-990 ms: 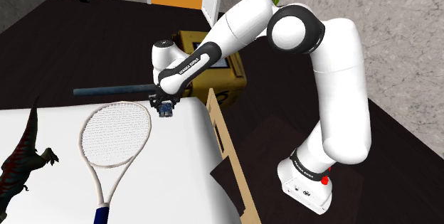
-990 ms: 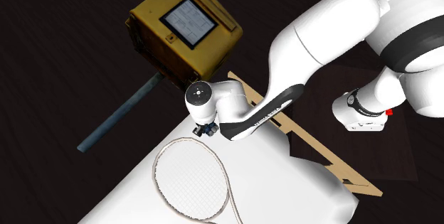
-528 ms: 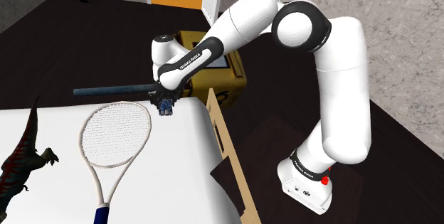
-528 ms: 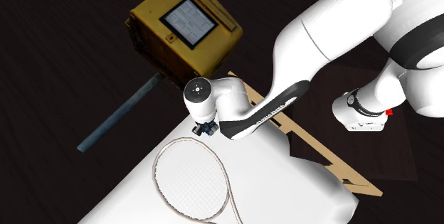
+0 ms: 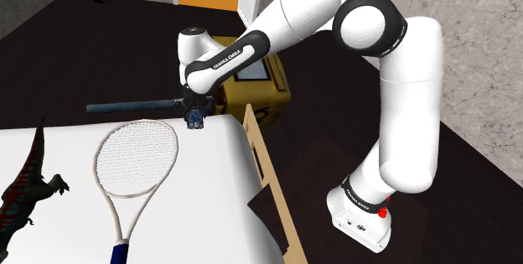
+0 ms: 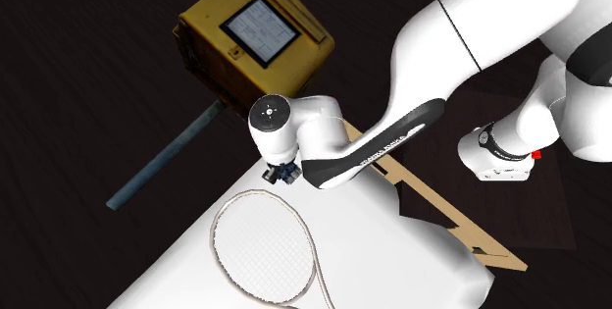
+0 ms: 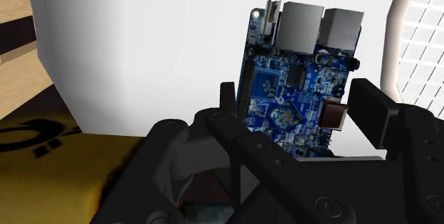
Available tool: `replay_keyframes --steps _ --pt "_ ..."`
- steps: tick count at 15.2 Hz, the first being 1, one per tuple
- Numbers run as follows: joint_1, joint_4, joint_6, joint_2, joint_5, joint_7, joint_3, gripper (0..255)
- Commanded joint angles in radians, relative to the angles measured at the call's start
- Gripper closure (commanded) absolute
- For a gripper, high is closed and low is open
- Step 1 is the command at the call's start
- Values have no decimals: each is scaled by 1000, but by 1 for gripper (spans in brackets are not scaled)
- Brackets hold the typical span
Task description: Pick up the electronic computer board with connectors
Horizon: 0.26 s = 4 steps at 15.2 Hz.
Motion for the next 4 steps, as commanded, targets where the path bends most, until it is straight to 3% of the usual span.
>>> replay_keyframes --steps 1,4 --pt "-2 2 -19 -17 5 -3 3 255" --pt "-3 3 -30 -27 8 -5 5 255"
